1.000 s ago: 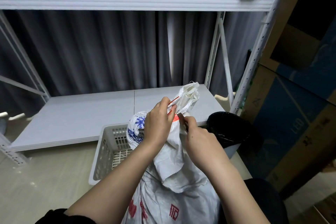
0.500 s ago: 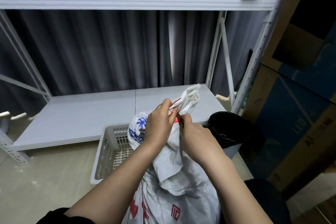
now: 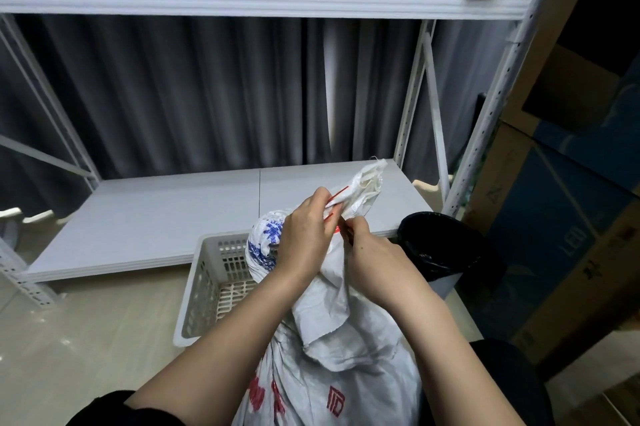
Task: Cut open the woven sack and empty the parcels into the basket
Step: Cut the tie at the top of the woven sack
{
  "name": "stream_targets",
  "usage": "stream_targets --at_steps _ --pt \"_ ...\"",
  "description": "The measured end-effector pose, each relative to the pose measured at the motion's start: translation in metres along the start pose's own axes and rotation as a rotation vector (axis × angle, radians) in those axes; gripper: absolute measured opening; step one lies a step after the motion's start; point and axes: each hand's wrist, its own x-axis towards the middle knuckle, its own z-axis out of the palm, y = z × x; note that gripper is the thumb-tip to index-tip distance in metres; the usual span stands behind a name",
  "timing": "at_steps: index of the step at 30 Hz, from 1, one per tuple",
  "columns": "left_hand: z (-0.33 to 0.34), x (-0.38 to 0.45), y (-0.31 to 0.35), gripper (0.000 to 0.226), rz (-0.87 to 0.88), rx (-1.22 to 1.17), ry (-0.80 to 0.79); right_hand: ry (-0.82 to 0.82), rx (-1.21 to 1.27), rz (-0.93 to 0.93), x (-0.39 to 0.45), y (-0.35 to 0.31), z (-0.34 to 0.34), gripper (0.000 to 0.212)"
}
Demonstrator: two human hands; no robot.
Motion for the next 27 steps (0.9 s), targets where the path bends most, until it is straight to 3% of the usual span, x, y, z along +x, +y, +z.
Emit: stream_targets --at_steps 20,24,27 --pt "-0.005 0.001 -0.007 0.024 -0.057 -0.028 0.02 0.007 0.006 -0.033 -0.011 -0.005 0.007 0.036" --pt "-0.002 0.003 0.0 0.021 -0.024 -0.031 -0.007 -0.065 0.006 -0.013 -0.007 -0.006 0.013 0.036" --pt "-0.007 0.014 -0.005 0.02 -0.068 -0.023 0.023 -0.01 0.043 -0.025 -0.017 0.005 0.01 0.035"
